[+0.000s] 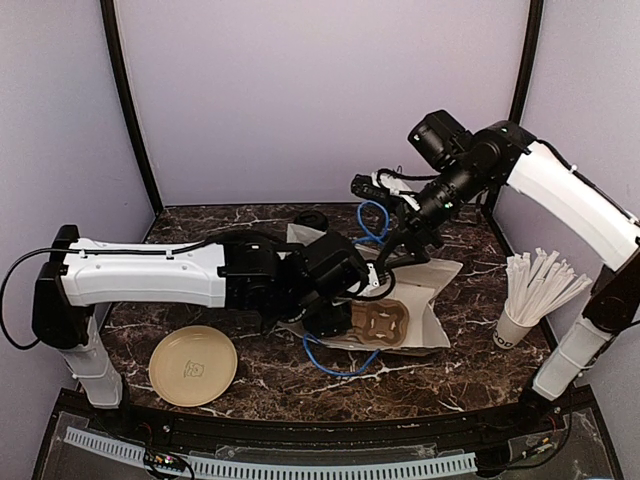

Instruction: Pack the takeout coffee

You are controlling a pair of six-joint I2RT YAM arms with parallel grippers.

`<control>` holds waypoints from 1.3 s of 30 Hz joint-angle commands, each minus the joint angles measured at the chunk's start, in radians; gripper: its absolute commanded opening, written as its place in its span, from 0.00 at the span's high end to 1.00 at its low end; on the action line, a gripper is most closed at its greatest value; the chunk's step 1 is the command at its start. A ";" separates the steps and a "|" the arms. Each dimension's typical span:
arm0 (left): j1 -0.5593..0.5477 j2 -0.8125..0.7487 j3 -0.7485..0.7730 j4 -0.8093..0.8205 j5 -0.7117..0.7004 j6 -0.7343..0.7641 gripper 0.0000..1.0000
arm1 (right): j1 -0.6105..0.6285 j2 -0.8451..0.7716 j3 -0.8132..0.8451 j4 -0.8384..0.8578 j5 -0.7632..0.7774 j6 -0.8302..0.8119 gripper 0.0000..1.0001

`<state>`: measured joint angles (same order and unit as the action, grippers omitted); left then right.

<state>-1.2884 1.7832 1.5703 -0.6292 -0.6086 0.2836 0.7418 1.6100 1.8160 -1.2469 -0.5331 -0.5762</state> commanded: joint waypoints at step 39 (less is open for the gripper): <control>0.132 -0.063 0.232 0.664 0.223 0.155 0.01 | -0.307 0.062 0.266 -0.019 -0.028 -0.052 0.12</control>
<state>-1.1610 1.8034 1.6741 -0.2295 -0.4553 0.4778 0.5335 1.6577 2.1212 -1.2560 -0.7773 -0.6216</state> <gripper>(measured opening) 0.988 0.881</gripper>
